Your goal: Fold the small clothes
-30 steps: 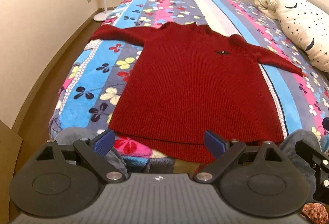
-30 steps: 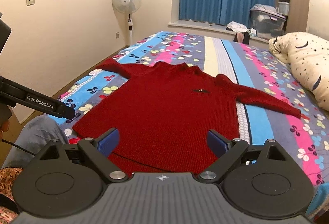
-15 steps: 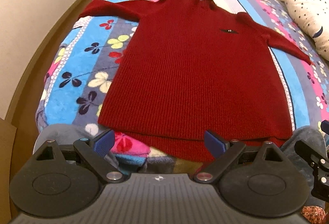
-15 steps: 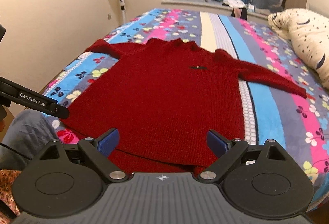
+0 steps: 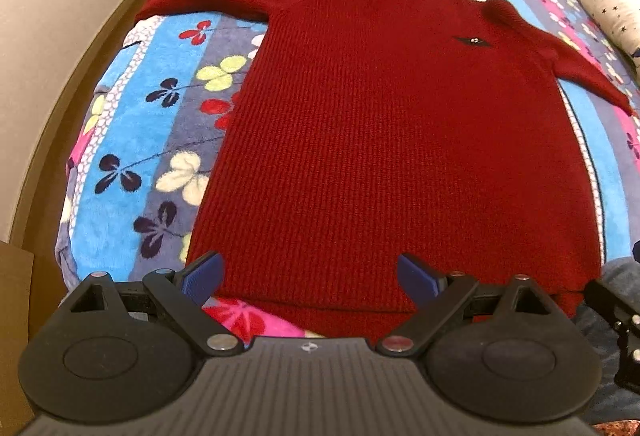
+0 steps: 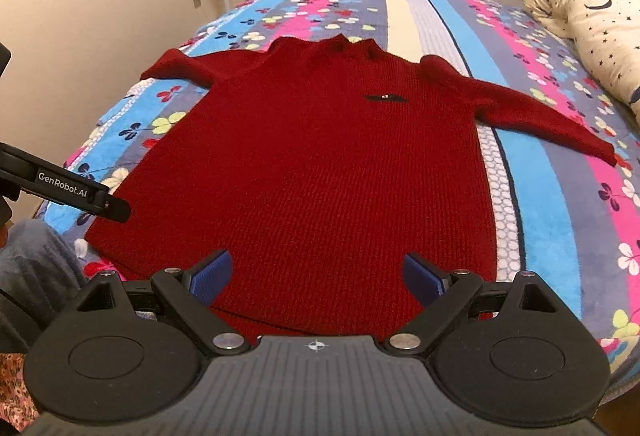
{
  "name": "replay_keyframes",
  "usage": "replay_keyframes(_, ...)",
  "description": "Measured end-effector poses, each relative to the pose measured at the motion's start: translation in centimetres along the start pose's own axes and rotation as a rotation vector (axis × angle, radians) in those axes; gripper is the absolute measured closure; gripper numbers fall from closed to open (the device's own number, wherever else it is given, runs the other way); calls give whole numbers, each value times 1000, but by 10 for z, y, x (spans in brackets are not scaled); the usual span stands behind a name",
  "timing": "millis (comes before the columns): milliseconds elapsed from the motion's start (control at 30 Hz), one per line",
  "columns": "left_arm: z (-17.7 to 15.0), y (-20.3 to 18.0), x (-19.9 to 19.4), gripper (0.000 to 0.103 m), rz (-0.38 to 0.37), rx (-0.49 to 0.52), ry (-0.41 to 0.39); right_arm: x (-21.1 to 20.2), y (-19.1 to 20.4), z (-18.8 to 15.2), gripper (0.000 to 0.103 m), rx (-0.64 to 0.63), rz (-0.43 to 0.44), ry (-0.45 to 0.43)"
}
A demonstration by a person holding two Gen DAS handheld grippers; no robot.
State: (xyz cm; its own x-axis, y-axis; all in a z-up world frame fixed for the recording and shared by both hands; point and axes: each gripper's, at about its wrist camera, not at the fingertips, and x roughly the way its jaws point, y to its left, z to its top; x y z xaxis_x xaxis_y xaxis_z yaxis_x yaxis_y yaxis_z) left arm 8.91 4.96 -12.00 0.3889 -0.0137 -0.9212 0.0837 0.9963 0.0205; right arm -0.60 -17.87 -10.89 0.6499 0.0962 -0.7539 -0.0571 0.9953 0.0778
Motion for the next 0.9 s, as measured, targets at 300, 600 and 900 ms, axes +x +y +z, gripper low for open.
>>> replay_keyframes(300, 47, 38, 51, 7, -55, -51, -13, 36, -12, 10, 10, 43, -18, 60)
replay_keyframes(600, 233, 206, 168, 9, -194, -501, -231, 91, -27, 34, 12, 86, -43, 182)
replay_keyframes(900, 304, 295, 248, 18, -221, -980, -304, 120, -31, 40, 12, 31, -79, 245)
